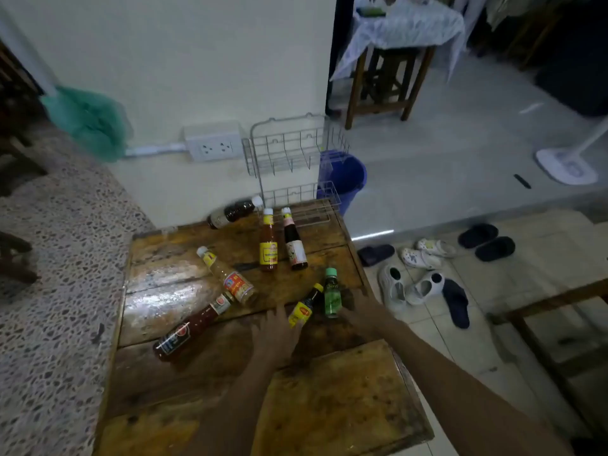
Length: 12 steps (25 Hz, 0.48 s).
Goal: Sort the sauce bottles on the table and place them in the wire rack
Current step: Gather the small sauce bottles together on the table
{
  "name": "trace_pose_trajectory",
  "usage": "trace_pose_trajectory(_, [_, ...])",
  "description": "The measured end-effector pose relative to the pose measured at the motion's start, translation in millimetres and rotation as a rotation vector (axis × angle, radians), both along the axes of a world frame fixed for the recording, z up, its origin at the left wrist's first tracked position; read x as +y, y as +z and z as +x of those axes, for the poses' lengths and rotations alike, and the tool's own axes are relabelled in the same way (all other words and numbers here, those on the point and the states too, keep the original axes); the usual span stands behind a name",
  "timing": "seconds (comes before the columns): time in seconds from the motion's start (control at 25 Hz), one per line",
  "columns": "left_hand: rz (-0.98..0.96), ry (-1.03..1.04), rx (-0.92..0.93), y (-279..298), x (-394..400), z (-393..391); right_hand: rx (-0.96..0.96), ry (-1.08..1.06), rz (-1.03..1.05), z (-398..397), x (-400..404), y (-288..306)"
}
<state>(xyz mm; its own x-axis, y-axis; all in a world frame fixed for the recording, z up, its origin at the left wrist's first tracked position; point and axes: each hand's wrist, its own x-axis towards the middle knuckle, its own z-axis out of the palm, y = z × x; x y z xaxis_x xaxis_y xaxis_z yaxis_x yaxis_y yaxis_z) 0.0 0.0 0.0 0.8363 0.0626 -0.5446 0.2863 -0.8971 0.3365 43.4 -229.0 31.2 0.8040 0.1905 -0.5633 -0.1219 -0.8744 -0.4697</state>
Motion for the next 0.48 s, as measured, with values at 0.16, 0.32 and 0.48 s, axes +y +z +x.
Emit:
trace_pose_trajectory(0.16, [-0.065, 0.059, 0.013, -23, -25, 24, -0.038, -0.111, 0.049, 34, 21, -28])
trace_pose_trajectory(0.32, [0.038, 0.043, 0.036, -34, -34, 38, 0.003, -0.185, 0.061, 55, 22, -55])
trace_pose_trajectory(0.48, [0.019, 0.062, -0.006, -34, -37, 40, 0.032, -0.216, 0.188, 63, 8, -64])
